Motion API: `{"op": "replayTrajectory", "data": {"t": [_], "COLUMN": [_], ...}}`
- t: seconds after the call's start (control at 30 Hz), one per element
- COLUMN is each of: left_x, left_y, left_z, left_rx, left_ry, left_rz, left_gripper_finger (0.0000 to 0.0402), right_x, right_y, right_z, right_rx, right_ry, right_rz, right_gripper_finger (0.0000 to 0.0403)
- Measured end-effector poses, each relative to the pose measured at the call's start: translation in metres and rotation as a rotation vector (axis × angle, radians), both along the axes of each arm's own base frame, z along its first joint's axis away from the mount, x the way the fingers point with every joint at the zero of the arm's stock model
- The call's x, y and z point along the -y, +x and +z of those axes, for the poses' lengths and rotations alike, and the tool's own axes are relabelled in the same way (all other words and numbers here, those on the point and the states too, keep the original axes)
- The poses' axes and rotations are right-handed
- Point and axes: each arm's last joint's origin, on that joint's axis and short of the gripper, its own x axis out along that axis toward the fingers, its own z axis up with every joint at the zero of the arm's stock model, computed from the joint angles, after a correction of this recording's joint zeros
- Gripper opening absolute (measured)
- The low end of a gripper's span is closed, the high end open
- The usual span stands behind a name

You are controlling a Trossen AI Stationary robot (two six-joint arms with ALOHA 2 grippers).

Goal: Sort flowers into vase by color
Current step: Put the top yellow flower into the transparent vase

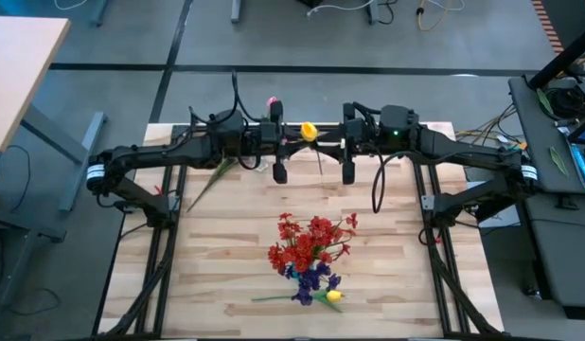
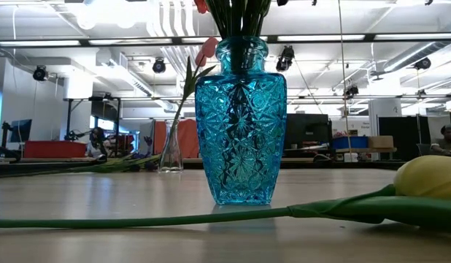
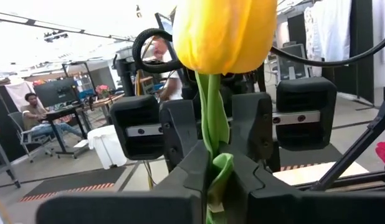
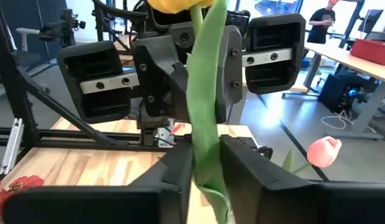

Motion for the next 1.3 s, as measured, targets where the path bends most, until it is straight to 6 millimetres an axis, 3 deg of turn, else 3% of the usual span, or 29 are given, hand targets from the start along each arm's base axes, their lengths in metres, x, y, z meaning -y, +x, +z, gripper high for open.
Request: {"op": "replayTrajectory", "data": {"t": [0.13,0.33,0.53,0.73,0.97,1.3], "left_x": [0.000,0.001,0.004,0.004,-0.016,-0.054], "left_y": [-0.008,-0.041,-0.087,-0.117,-0.132,-0.137], "left_z": [0.004,0.014,0.023,0.010,-0.012,-0.025], "left_rx": [-0.020,-0.138,-0.260,-0.299,-0.187,-0.150], "left_ry": [-0.006,-0.045,-0.095,-0.138,-0.071,-0.113], "left_rz": [0.008,0.119,0.317,0.373,0.478,0.599], "left_gripper_finger": [0.0003,0.0003,0.0001,0.0001,0.0000,0.0000], "right_x": [-0.001,-0.001,-0.001,-0.001,-0.001,-0.001], "right_y": [-0.002,-0.013,-0.014,-0.014,-0.014,-0.014], "right_z": [0.004,0.019,0.021,0.021,0.020,0.020], "right_rx": [-0.011,-0.068,-0.090,-0.092,-0.090,-0.091], "right_ry": [0.027,0.057,0.062,0.054,0.060,0.069], "right_rz": [-0.003,-0.070,-0.085,-0.085,-0.086,-0.088], "right_gripper_finger": [0.0131,0.0179,0.0196,0.0194,0.0194,0.0196]}}
